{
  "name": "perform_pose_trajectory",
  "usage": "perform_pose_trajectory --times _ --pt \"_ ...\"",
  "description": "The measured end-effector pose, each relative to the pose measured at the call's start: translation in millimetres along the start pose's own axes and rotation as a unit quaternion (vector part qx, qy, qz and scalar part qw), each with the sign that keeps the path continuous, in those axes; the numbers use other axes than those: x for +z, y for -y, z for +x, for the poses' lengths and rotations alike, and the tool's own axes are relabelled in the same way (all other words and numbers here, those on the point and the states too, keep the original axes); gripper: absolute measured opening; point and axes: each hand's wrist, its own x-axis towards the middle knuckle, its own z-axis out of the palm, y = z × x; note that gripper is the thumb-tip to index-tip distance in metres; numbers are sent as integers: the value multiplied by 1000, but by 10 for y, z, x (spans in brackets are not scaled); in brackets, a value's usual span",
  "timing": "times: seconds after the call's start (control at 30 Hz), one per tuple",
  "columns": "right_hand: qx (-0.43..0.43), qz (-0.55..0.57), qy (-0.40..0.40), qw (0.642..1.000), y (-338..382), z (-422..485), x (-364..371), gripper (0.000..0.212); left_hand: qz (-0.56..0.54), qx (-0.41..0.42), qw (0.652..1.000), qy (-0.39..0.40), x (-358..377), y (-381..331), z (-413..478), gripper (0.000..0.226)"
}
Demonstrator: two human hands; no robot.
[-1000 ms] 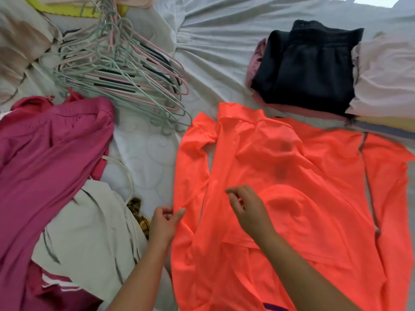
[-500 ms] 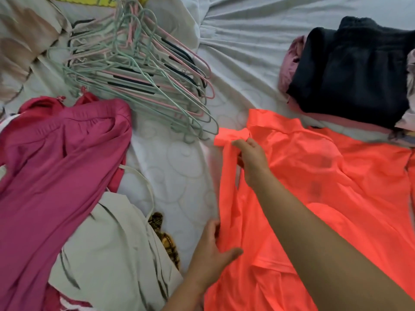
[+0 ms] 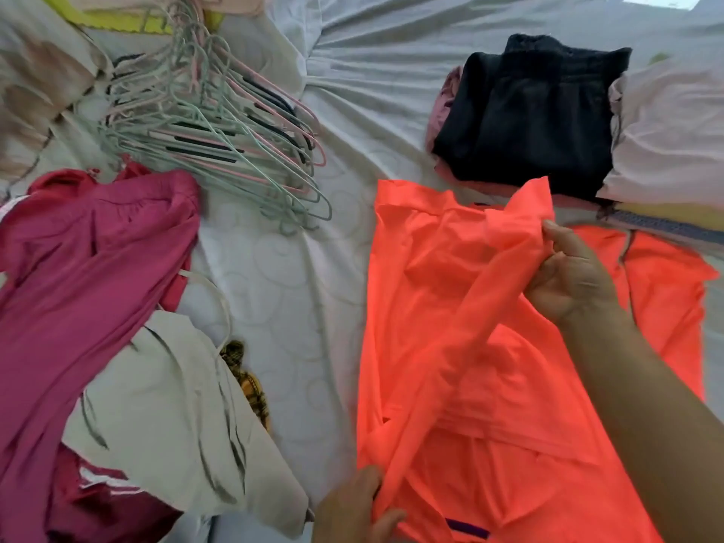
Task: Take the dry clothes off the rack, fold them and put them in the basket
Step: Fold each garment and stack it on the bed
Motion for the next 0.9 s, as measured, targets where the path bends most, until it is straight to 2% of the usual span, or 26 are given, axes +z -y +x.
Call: perform_pose_trajectory --times 0.03,0.07,0.1,0.13,0.2,0.27,0.3,0.37,0.4,0.47,0.57,0.7,0.77,0.8,0.83,0.9 --pt "-2 -7 3 1000 79 -35 -150 45 54 28 997 -47 180 -55 16 72" --pt "-6 -13 -3 1000 154 -53 -302 53 69 56 993 -72 287 -109 -13 63" --pt "-8 -27 -17 999 230 -84 -442 54 42 48 997 -37 381 -192 -9 48" --pt "-14 -35 -24 999 305 -109 -561 50 16 43 999 9 491 -273 22 38" --pt "-4 -81 -68 994 400 -148 -806 37 6 40 996 77 707 -368 84 34" --pt "15 -201 -128 971 417 -175 -1060 23 32 78 989 120 691 -478 132 44" --pt "19 -292 -161 943 380 -146 -1225 29 10 64 996 69 613 -540 241 46" --pt "-24 -460 -216 861 259 -128 -1496 65 -121 41 991 -39 311 -634 521 35" --pt "-59 -526 -233 816 191 -153 -1556 68 -169 28 980 -103 105 -661 697 24" --pt "-121 -621 -243 736 54 -201 -1571 55 -248 -17 946 -210 -361 -695 1117 24" --pt "-171 -690 -201 674 -126 -173 -1489 51 -331 -75 907 -247 -1012 -782 1734 27" --pt "-191 -786 -176 561 -316 30 -1431 58 -327 -91 902 -265 -1443 -789 2457 29" --pt "-148 -799 -196 549 -324 140 -1404 52 -363 -85 889 -267 -1543 -888 2646 31" --pt "-133 -798 -196 554 -325 179 -1410 45 -387 -79 881 -261 -1570 -954 2682 30" --pt "-134 -787 -188 572 -319 208 -1431 37 -412 -74 872 -254 -1579 -1021 2712 27" --pt "-187 -724 -161 644 -295 216 -1496 23 -425 -41 863 -270 -1585 -1165 2645 22"
